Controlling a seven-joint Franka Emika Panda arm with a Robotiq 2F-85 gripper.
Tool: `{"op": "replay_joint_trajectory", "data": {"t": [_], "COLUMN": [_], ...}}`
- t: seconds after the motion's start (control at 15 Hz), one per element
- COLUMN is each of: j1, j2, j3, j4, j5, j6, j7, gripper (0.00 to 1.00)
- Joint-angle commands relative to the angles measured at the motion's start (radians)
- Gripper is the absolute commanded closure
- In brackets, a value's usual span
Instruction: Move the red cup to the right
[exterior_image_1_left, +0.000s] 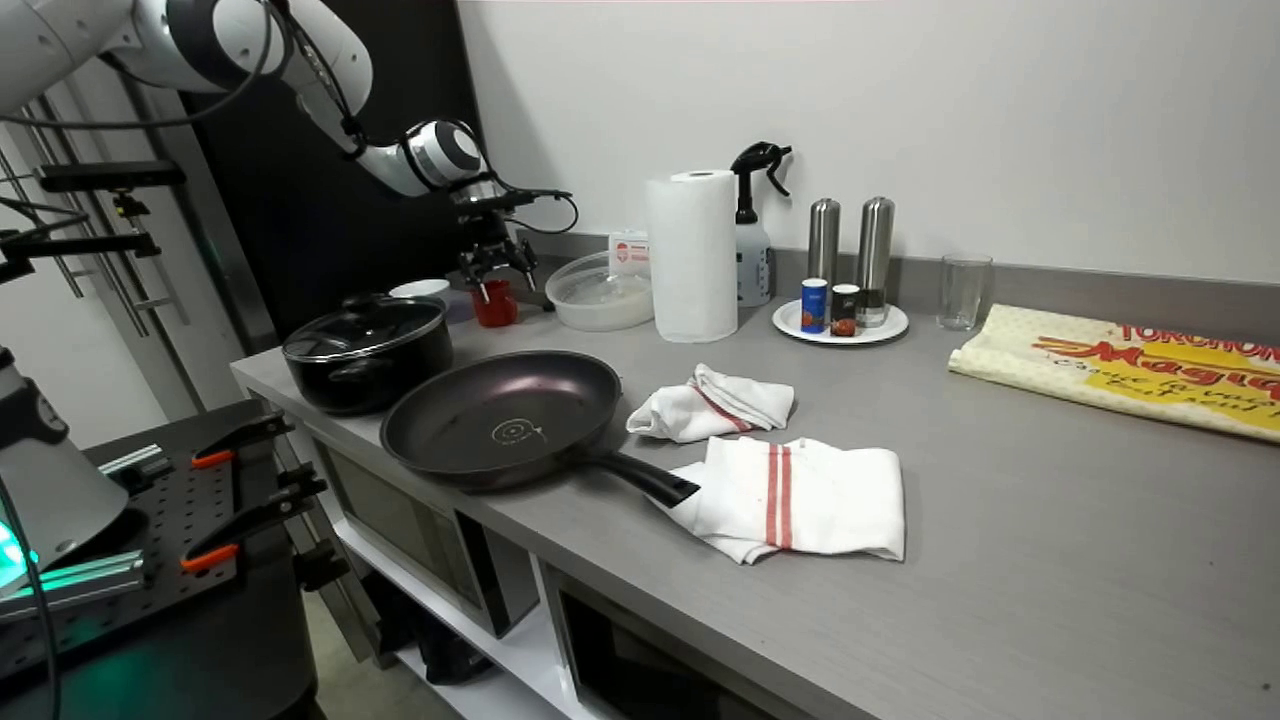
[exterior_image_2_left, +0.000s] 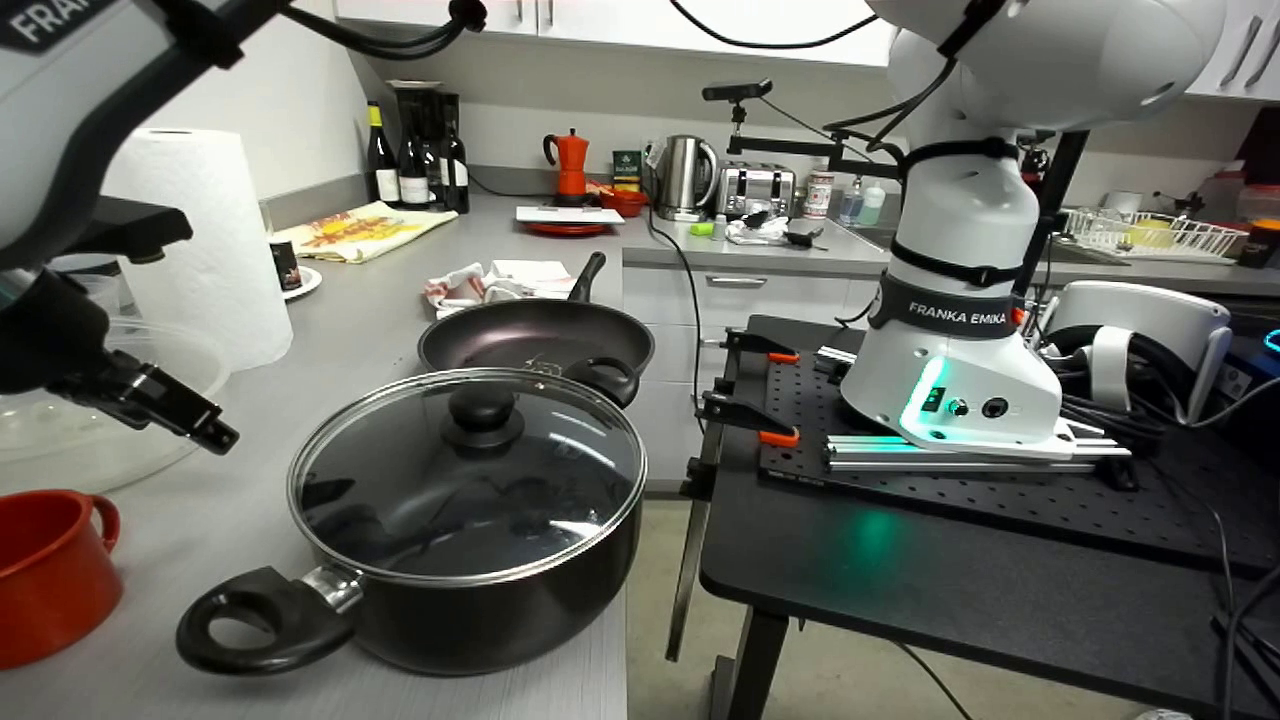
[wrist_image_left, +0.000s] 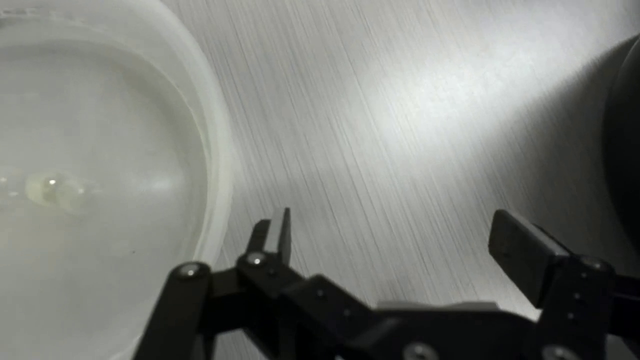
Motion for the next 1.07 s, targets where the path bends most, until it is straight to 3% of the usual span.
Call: {"op": "replay_joint_trajectory", "data": {"t": [0.0, 0.53, 1.0], "j1": [0.033, 0.055, 0.017], "j2": [0.065, 0.093, 0.095], "j3": [-0.005, -0.004, 0.011], "j4": [0.109, 0.183, 0.223], "j5": [-0.025, -0.008, 0.052], "j6": [-0.06, -0.045, -0.05], "j7": [-0.071, -0.155, -0.251], "gripper": [0.0, 0.0, 0.0]}}
